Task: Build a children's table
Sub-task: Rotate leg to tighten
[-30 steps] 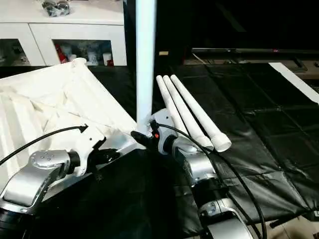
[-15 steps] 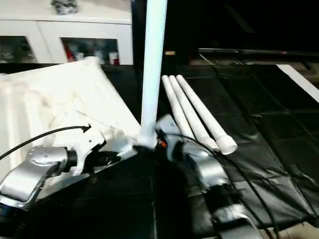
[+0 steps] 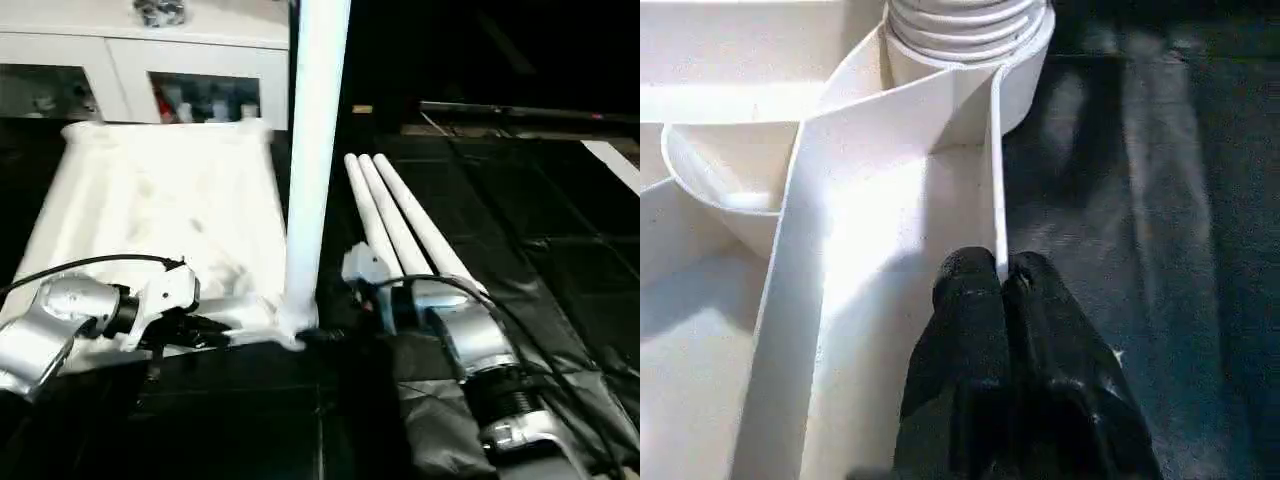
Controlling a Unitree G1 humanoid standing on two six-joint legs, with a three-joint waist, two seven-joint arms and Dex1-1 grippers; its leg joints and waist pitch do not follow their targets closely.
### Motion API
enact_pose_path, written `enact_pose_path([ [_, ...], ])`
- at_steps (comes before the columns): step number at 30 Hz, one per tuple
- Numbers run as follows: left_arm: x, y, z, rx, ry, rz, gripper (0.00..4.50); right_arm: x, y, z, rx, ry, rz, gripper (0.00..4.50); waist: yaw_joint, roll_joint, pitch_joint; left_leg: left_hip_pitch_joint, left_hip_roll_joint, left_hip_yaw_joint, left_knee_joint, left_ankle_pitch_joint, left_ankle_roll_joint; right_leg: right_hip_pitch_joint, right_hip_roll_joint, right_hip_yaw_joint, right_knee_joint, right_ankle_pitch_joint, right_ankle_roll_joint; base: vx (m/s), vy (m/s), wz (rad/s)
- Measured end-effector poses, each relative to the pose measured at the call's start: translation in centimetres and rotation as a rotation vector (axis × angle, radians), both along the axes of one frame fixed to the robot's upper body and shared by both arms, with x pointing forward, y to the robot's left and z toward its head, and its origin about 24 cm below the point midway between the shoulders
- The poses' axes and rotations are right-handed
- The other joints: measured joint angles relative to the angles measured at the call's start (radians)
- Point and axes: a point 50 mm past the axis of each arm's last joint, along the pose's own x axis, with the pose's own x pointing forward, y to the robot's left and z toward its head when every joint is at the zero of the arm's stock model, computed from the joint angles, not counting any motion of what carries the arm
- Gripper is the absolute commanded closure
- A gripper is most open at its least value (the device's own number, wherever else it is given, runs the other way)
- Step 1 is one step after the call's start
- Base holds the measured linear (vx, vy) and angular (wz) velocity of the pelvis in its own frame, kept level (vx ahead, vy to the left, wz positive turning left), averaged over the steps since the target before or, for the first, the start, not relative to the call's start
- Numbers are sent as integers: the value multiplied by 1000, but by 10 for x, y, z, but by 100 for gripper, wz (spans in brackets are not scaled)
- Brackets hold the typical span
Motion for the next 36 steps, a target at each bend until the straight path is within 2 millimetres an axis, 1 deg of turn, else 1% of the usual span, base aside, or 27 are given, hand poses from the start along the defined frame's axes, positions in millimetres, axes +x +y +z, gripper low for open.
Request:
enact_pose_path([
  [1,0,-1,0,2,4,-13,450,0,1,0,-2,0,6,4,1,0,0,0,0,0,0,0,0,0,0,0,0,0,0,0,0,0],
  [2,0,-1,0,3,3,-24,450,-1,1,-1,-5,0,11,20,2,0,0,0,0,0,0,0,0,0,0,0,0,0,0,0,0,0],
  [3,1,-2,1,4,2,-37,450,-1,2,-2,-5,-3,16,20,3,0,0,0,0,0,1,0,0,0,0,0,0,0,0,0,0,0],
  [4,1,-3,1,5,2,-42,450,-1,3,-2,-4,-1,17,31,2,0,0,0,0,0,1,0,0,0,0,0,1,0,0,0,0,0],
  [8,3,-4,0,14,-4,-69,450,-1,8,-8,-13,9,30,48,3,0,0,0,0,0,1,0,0,1,0,0,1,0,0,0,0,0],
  [9,3,-4,0,13,-3,-73,450,-1,8,-9,-17,10,34,67,3,0,0,0,0,0,1,0,0,1,0,0,1,0,0,0,0,0],
  [10,3,-4,0,12,-2,-75,450,-1,8,-9,-18,9,35,67,3,0,0,0,0,0,1,0,0,1,0,0,1,0,0,0,0,0],
  [12,4,-4,0,14,-5,-79,450,-1,8,-9,-17,5,37,87,3,0,0,0,0,0,1,0,0,1,0,-1,1,0,0,0,0,0],
  [13,4,-4,0,14,-6,-80,450,-1,8,-9,-16,5,37,87,3,0,0,0,0,0,1,0,0,1,0,-1,1,0,0,0,0,0],
  [14,4,-4,0,15,-7,-81,450,-1,9,-9,-15,5,37,105,3,0,0,0,1,0,1,0,0,1,0,-1,1,0,0,0,0,0],
  [16,4,-3,0,15,-8,-82,450,-1,9,-9,-12,5,39,113,3,0,0,0,1,0,1,0,0,1,0,-1,2,0,0,0,0,0],
  [19,4,-3,-1,14,-11,-84,450,-2,9,-9,-9,4,41,146,3,0,0,1,1,0,1,0,0,1,0,-1,2,0,0,0,0,0],
  [20,4,-3,0,15,-10,-85,450,-2,9,-8,-8,1,43,146,3,0,0,1,1,0,1,0,0,1,0,-1,2,0,0,0,0,0],
  [21,4,-3,0,15,-10,-86,450,-2,10,-8,-8,0,43,159,3,0,0,1,1,0,1,0,0,1,0,-1,2,0,0,0,0,0],
  [28,5,-2,-1,-2,16,-53,450,-3,11,-9,5,22,30,174,4,1,-1,1,1,0,1,0,0,2,0,-2,2,0,0,0,0,0],
  [30,6,-4,-4,-47,40,32,450,-2,14,-12,31,26,-42,174,1,2,-1,2,1,0,2,0,-1,2,-1,-2,3,0,0,0,0,0],
  [32,10,-6,-7,-84,37,161,450,2,17,-17,67,22,-202,174,-5,2,0,3,2,0,3,1,-2,2,-1,-2,5,1,-1,0,0,0],
  [34,10,-9,-9,-97,28,216,450,7,20,-19,82,19,-307,174,-23,3,0,3,2,0,3,1,-2,2,-1,-2,5,2,-3,0,0,0],
  [36,7,-10,-10,-102,-3,298,450,11,30,-22,108,27,-415,175,-42,4,-1,3,2,0,1,1,-3,2,0,-2,5,2,-3,0,0,0],
])
